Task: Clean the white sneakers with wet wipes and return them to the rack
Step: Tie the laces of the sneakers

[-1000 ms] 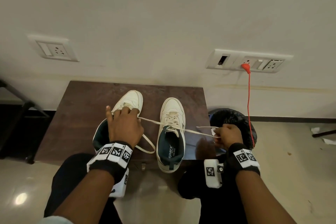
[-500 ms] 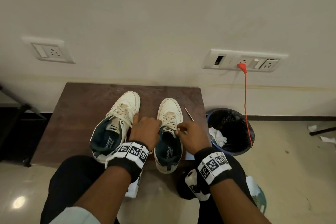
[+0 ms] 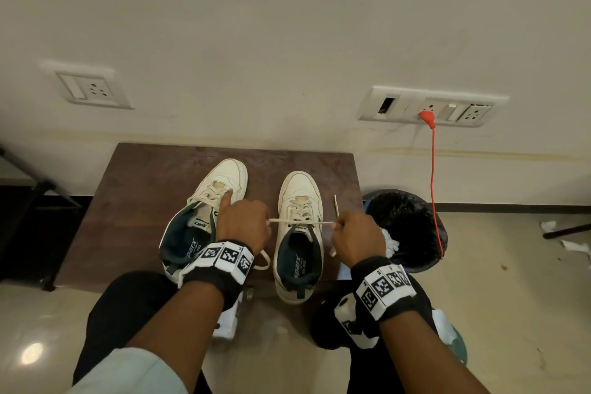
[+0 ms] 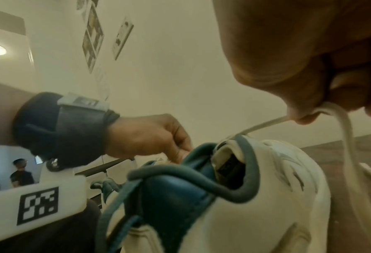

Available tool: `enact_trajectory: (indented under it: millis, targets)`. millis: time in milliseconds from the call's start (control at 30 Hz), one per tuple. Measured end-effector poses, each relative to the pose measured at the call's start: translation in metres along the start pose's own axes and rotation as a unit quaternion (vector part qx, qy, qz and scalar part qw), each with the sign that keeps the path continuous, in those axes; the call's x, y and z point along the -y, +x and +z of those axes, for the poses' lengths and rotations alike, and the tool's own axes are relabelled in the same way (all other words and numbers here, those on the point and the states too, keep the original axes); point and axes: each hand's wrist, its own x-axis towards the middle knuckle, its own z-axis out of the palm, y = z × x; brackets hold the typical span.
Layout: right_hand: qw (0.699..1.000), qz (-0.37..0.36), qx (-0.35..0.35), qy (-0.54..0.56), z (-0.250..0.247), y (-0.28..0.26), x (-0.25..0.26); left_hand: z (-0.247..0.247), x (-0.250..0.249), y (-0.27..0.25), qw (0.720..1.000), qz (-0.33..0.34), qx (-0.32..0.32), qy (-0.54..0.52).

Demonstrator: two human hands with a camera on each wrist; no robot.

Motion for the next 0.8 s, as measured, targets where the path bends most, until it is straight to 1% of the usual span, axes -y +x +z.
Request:
enact_trajectory:
  millis: [33,100,133,200,267,333,367,400,433,467,500,533,567,600,633,700,800]
  targets:
    - [1.0,0.015,0.015,0.005,-0.001,0.0,-0.002,0.002,0.004,0.0,1.0,-0.009,0.007,0.005]
    - [0.999,0.022,0.036,0.015,-0.003,0.0,-0.003,0.004,0.009,-0.001,1.0,-0.015,0.021,0.005]
    - [0.998,0.022,0.046,0.036,-0.003,0.0,-0.002,0.004,0.011,-0.002,0.999,-0.011,0.03,0.0]
    - [0.989,0.041,0.073,0.121,-0.003,0.001,0.0,0.003,0.011,-0.004,0.999,-0.001,0.043,-0.017]
    - [0.968,0.057,0.088,0.229,-0.005,0.002,-0.001,0.001,0.01,-0.007,0.998,0.0,0.039,-0.054]
    - [0.942,0.054,0.077,0.322,-0.005,0.002,0.001,-0.002,0.008,-0.009,0.993,-0.012,0.026,-0.115]
    - [0.932,0.053,0.073,0.351,-0.004,0.001,0.003,-0.003,0.005,-0.01,0.987,-0.019,0.02,-0.161]
    - [0.923,0.051,0.071,0.374,-0.003,0.001,0.005,-0.005,0.0,-0.011,0.973,-0.028,0.015,-0.228]
    - [0.913,0.049,0.071,0.399,-0.002,0.002,0.009,-0.006,-0.004,-0.012,0.947,-0.041,0.014,-0.318]
    - [0.899,0.048,0.074,0.428,-0.002,0.002,0.014,-0.008,-0.009,-0.013,0.907,-0.056,0.016,-0.416]
    - [0.883,0.049,0.079,0.46,-0.003,0.001,0.019,-0.009,-0.013,-0.014,0.86,-0.071,0.02,-0.505]
    - [0.867,0.048,0.081,0.489,-0.005,0.0,0.025,-0.01,-0.018,-0.014,0.813,-0.084,0.022,-0.575]
    - [0.856,0.043,0.081,0.508,-0.006,0.0,0.029,-0.01,-0.023,-0.014,0.779,-0.094,0.024,-0.619]
    - [0.851,0.033,0.082,0.518,-0.007,-0.001,0.033,-0.01,-0.026,-0.013,0.76,-0.098,0.023,-0.642]
    - [0.846,0.022,0.084,0.526,-0.007,-0.001,0.036,-0.01,-0.029,-0.012,0.752,-0.098,0.019,-0.651]
    - [0.842,0.011,0.077,0.534,-0.006,0.0,0.042,-0.008,-0.032,-0.011,0.748,-0.094,-0.002,-0.657]
    - [0.849,0.011,0.045,0.527,-0.002,0.002,0.043,-0.009,-0.035,-0.009,0.736,-0.102,-0.045,-0.668]
